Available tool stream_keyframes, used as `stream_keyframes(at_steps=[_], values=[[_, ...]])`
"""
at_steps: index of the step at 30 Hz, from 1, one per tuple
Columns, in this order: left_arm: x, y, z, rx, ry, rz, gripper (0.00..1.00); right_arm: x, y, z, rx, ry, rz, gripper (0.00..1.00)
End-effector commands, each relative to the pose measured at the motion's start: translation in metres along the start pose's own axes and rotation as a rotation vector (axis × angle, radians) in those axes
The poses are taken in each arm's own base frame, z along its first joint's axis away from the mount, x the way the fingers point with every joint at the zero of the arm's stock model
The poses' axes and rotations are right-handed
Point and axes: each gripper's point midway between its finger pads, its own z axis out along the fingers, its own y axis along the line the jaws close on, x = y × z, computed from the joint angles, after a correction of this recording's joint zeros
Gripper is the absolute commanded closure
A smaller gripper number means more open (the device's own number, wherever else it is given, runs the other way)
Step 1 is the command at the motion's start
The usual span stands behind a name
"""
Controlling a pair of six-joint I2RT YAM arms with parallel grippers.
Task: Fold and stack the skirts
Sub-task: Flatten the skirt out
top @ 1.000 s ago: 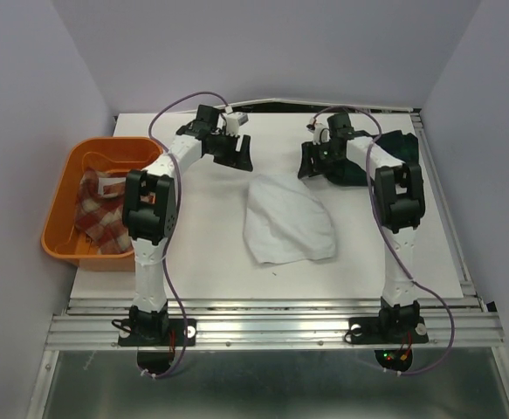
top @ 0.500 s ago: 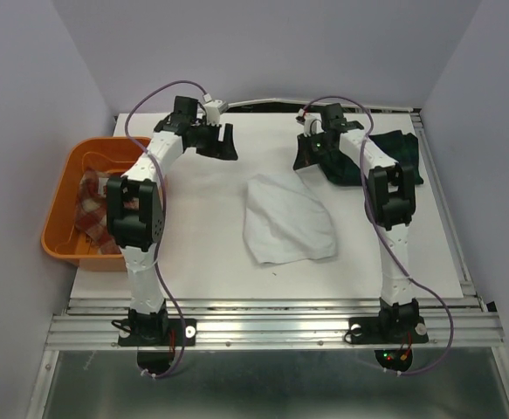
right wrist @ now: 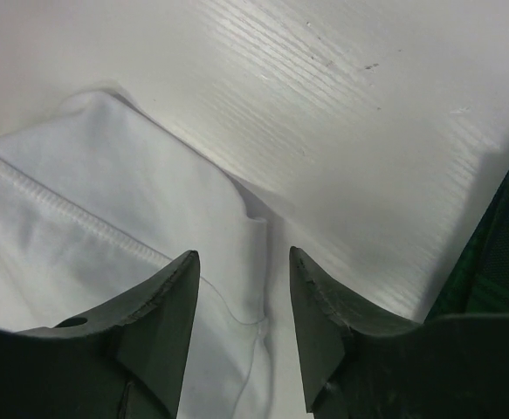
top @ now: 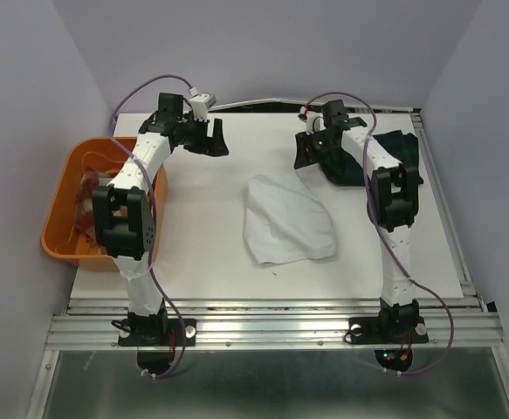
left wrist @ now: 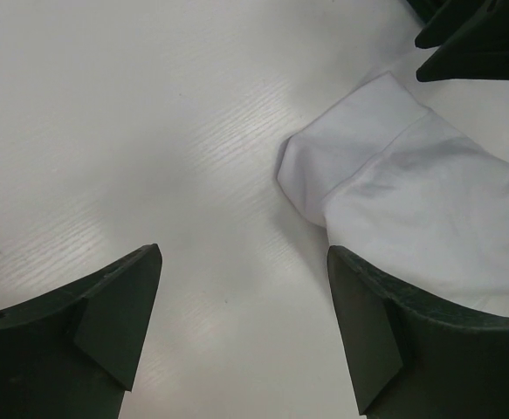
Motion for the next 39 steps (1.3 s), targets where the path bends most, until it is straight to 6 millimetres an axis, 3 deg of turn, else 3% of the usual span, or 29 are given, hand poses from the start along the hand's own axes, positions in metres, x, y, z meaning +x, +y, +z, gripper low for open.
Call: stream_keyframes(at_steps=[1,11,13,14,15,16,20,21,22,23,24,25,26,27,28,29,30,31,32,34,35,38,39], values=[[-0.016,-0.013,-0.021,0.001,-0.061,0.044,0.11,0.002,-0.004,0.004,0.011,0.01,-0.01,0.49],[-0.011,0.0,-0.025,-0.021,-0.054,0.022,0.11,0.025,0.013,0.029,-0.086,0.076,-0.016,0.51],[-0.009,0.002,-0.024,-0.021,-0.052,0.015,0.11,0.026,0.019,0.031,-0.101,0.086,-0.034,0.62],[-0.009,0.002,-0.025,-0.022,-0.052,0.013,0.11,0.023,0.019,0.03,-0.102,0.083,-0.041,0.84],[-0.009,0.002,-0.024,-0.02,-0.053,0.013,0.11,0.02,0.02,0.029,-0.102,0.075,-0.045,0.95],[-0.008,0.003,-0.024,-0.02,-0.052,0.01,0.11,0.014,0.02,0.026,-0.096,0.063,-0.052,0.99],[-0.014,0.003,-0.031,-0.03,-0.073,0.02,0.13,-0.034,0.041,-0.014,-0.089,-0.069,-0.116,0.99],[-0.017,0.004,-0.037,-0.042,-0.089,0.025,0.13,-0.057,0.062,-0.041,-0.105,-0.145,-0.182,0.99],[-0.018,0.005,-0.039,-0.047,-0.096,0.028,0.13,-0.065,0.07,-0.054,-0.107,-0.174,-0.214,0.99],[-0.019,0.007,-0.041,-0.055,-0.104,0.027,0.13,-0.069,0.093,-0.062,-0.128,-0.191,-0.271,0.99],[-0.024,0.007,-0.049,-0.062,-0.126,0.032,0.13,-0.08,0.115,-0.088,-0.121,-0.238,-0.362,1.0],[-0.023,0.008,-0.052,-0.068,-0.134,0.033,0.13,-0.069,0.126,-0.089,-0.132,-0.219,-0.39,0.99],[-0.027,0.006,-0.059,-0.071,-0.153,0.042,0.13,-0.059,0.15,-0.09,-0.161,-0.205,-0.44,0.99],[-0.029,0.008,-0.062,-0.075,-0.165,0.048,0.13,-0.057,0.17,-0.111,-0.17,-0.232,-0.517,0.99],[-0.029,0.007,-0.066,-0.077,-0.173,0.053,0.13,-0.044,0.182,-0.111,-0.189,-0.213,-0.547,0.99],[-0.023,0.008,-0.066,-0.078,-0.166,0.052,0.13,-0.007,0.185,-0.098,-0.216,-0.134,-0.547,0.99],[-0.024,0.006,-0.072,-0.08,-0.174,0.063,0.13,0.015,0.205,-0.092,-0.249,-0.098,-0.616,0.99],[-0.017,0.006,-0.073,-0.08,-0.158,0.078,0.13,0.03,0.219,-0.104,-0.26,-0.099,-0.657,0.99],[-0.014,0.006,-0.074,-0.082,-0.153,0.092,0.12,0.076,0.215,-0.088,-0.272,-0.004,-0.652,0.99],[0.0,0.003,-0.078,-0.083,-0.127,0.112,0.12,0.125,0.229,-0.079,-0.298,0.073,-0.727,0.99],[0.004,0.001,-0.081,-0.076,-0.121,0.153,0.12,0.163,0.22,-0.074,-0.284,0.132,-0.736,0.99],[0.037,-0.003,-0.078,-0.041,-0.045,0.191,0.12,0.216,0.212,-0.067,-0.283,0.216,-0.753,0.99],[0.05,-0.005,-0.079,-0.027,-0.019,0.208,0.12,0.238,0.202,-0.065,-0.268,0.25,-0.742,0.99]])
